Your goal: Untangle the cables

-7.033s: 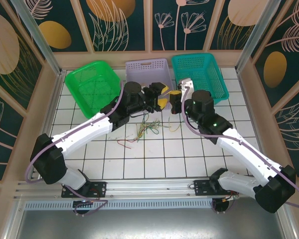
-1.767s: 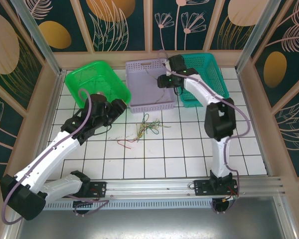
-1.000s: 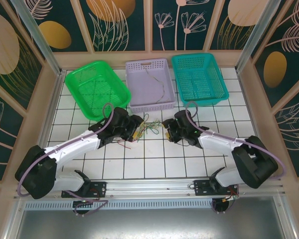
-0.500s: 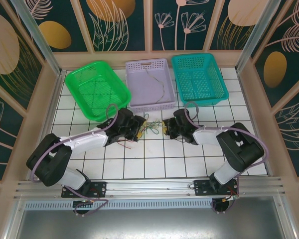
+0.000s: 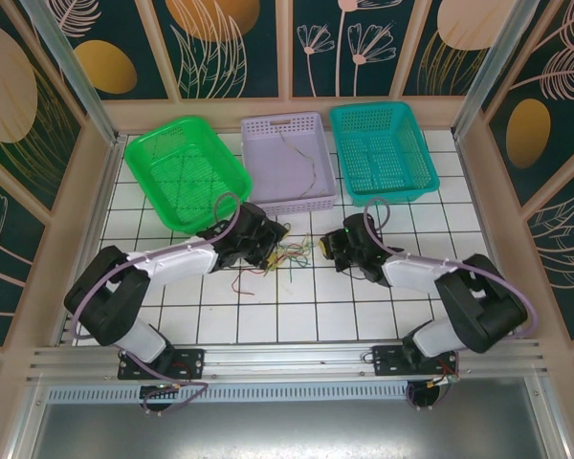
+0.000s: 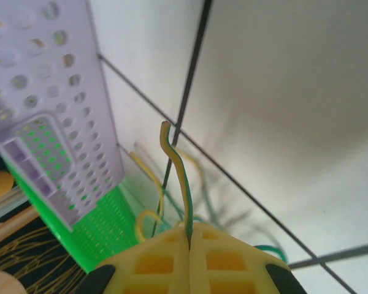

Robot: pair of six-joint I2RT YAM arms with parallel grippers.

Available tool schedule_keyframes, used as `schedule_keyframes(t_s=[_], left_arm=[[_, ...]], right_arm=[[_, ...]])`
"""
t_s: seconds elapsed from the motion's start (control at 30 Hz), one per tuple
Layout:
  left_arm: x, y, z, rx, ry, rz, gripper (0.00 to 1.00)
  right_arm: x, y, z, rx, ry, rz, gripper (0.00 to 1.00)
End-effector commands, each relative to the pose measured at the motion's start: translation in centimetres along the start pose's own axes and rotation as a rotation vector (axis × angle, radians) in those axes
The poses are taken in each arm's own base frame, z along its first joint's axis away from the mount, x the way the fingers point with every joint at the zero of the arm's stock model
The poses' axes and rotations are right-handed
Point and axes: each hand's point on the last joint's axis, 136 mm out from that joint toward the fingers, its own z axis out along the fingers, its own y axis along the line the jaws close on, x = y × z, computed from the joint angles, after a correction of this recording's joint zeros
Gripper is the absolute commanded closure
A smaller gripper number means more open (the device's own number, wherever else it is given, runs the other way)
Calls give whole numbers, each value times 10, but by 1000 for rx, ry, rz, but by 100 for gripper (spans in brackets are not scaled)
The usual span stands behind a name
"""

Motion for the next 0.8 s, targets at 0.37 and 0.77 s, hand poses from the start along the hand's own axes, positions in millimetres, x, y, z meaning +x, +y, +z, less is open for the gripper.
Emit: schedule_keyframes(t_s=[0.37,0.77], left_arm=[[-11,34,31,-176,-64,152,90],[-29,32,-11,-187,-198,223,100]], right_arm=[[-28,16,-59,-127,-84,-93,100],[-63,36,-103,-191,-152,-141,100]])
